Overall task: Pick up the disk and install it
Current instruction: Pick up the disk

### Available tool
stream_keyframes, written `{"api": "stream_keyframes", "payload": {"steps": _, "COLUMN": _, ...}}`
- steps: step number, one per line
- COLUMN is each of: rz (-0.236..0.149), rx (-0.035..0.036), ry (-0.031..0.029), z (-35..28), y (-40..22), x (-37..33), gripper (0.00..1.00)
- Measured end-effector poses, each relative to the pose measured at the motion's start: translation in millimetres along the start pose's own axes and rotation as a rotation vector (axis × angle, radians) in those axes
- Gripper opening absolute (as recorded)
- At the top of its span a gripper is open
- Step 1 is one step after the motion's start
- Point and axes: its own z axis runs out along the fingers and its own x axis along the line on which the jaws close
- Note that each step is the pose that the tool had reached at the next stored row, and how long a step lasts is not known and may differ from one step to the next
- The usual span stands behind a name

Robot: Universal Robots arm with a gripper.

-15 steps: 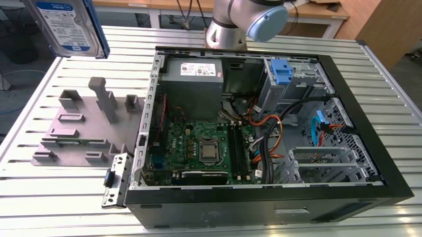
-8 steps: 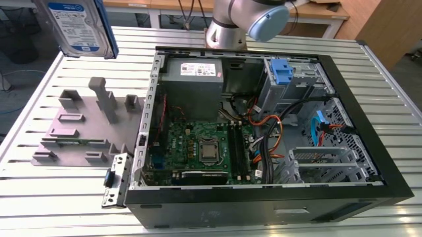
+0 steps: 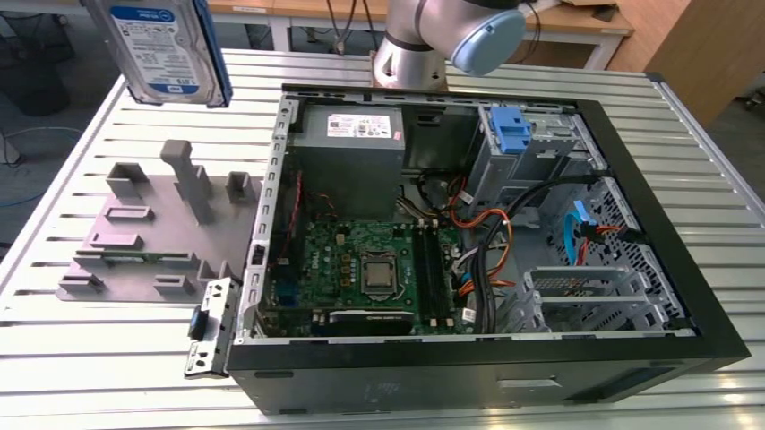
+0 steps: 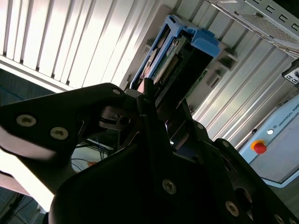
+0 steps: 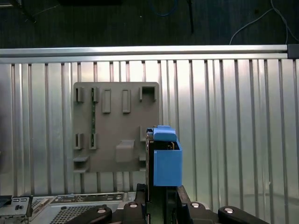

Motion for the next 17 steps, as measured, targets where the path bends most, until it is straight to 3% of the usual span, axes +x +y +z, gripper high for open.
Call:
{"api": "stream_keyframes", "payload": {"steps": 6, "rz": 0.0, "rx": 0.0, "ry": 0.0, "z": -0.1, "y": -14.3, "x": -0.7, "gripper": 0.35}}
{"api": "stream_keyframes", "payload": {"steps": 10, "rz": 0.0, "rx": 0.0, "ry": -0.0001, "z": -1.0, "y": -15.5, "x": -0.8, "gripper": 0.35}}
{"api": "stream_keyframes", "payload": {"steps": 17, "rz": 0.0, "rx": -0.0003, "ry": 0.0001, "z": -10.0, "y": -15.6, "x": -1.3, "gripper": 0.35}}
